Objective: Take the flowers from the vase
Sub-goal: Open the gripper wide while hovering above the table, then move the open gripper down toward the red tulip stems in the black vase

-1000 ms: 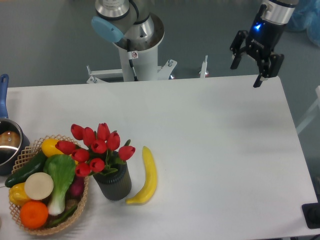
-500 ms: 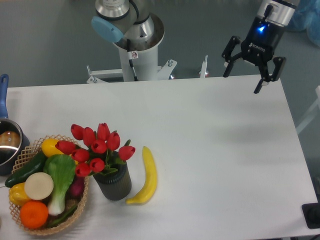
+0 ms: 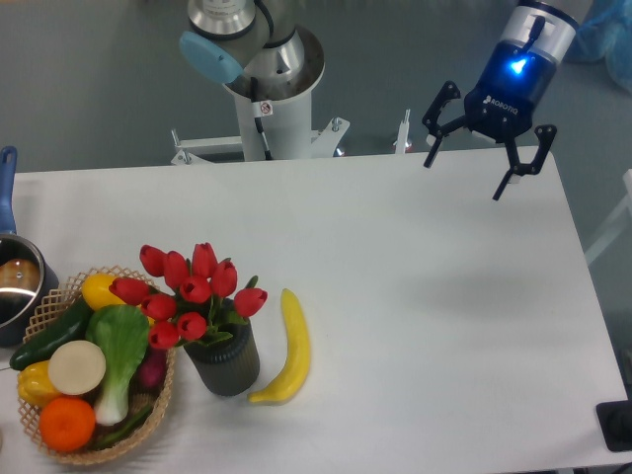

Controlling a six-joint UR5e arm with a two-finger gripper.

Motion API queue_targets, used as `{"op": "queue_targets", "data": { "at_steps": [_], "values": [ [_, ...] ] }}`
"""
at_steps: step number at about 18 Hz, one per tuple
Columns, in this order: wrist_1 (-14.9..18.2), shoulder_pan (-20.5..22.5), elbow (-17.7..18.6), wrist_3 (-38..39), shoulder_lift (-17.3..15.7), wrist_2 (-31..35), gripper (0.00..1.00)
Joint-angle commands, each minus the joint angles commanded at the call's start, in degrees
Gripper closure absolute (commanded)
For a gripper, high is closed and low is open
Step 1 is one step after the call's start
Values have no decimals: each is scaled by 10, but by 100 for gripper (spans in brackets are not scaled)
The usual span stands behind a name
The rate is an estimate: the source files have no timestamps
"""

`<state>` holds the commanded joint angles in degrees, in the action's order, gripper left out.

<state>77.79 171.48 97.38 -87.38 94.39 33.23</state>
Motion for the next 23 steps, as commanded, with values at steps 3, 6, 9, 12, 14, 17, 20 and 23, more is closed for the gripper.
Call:
{"op": "queue_targets", "data": {
  "at_steps": [3, 6, 9, 12, 14, 17, 20, 23],
  "values": [
    [-21, -30, 0, 17, 6, -26, 0],
    [-27, -49, -5, 23, 24, -24, 0],
    [-47, -68, -6, 33, 36, -21, 0],
    [-57, -72, -6, 35, 51, -24, 0],
    [-88, -96, -7, 40, 65, -24, 0],
    [-107, -118, -5, 32, 80, -22, 0],
    [-111, -128, 2, 19, 81, -18, 0],
    [-111, -139, 15, 6, 81, -18, 0]
  ]
}}
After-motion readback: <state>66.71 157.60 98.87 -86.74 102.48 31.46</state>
